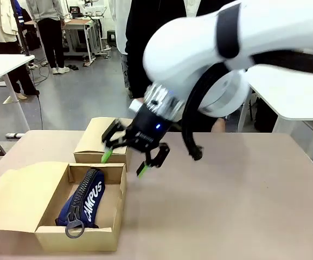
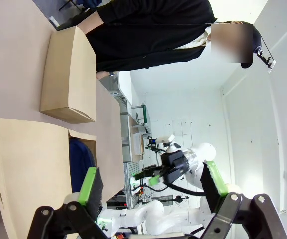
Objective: Place items inside the box.
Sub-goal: Pick up a Pencil pouch or Stapler and place it inside the Mailer Box closest to the robot.
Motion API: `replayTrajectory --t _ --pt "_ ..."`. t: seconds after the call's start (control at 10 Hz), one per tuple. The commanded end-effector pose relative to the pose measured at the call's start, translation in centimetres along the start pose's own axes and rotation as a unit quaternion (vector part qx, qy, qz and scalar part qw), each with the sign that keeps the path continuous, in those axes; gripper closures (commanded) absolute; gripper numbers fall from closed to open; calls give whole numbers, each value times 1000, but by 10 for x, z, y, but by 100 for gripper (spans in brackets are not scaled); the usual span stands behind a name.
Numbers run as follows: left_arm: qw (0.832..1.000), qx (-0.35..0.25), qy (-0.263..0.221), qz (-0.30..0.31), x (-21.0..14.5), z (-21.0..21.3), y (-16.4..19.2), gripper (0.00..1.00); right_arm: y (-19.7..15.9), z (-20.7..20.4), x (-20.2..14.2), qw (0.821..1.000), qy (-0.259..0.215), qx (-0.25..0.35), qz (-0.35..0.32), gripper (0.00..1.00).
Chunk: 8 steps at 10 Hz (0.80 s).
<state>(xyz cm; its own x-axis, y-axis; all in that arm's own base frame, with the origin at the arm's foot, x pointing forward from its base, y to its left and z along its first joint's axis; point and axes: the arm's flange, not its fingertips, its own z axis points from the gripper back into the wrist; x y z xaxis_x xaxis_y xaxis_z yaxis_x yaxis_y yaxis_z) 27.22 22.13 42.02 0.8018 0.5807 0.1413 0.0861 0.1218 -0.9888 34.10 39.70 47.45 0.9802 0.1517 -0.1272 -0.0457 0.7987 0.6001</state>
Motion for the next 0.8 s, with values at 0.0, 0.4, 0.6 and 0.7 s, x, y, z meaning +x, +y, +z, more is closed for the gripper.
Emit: replayTrajectory --t 0.0,0.4,0.6,0.7 --pt "1000 -5 1 -8 -3 0 -1 0 -65 79 -15 996 -42 80 -17 0" --pt "1000 -5 1 -8 -3 0 -1 0 -238 181 -19 956 -39 284 -67 0" --pt "1000 -5 1 -8 -3 0 -1 0 -342 189 -24 909 -86 407 -11 0" --pt "1000 -5 1 -8 -3 0 -1 0 -383 176 -33 881 -110 460 -15 0"
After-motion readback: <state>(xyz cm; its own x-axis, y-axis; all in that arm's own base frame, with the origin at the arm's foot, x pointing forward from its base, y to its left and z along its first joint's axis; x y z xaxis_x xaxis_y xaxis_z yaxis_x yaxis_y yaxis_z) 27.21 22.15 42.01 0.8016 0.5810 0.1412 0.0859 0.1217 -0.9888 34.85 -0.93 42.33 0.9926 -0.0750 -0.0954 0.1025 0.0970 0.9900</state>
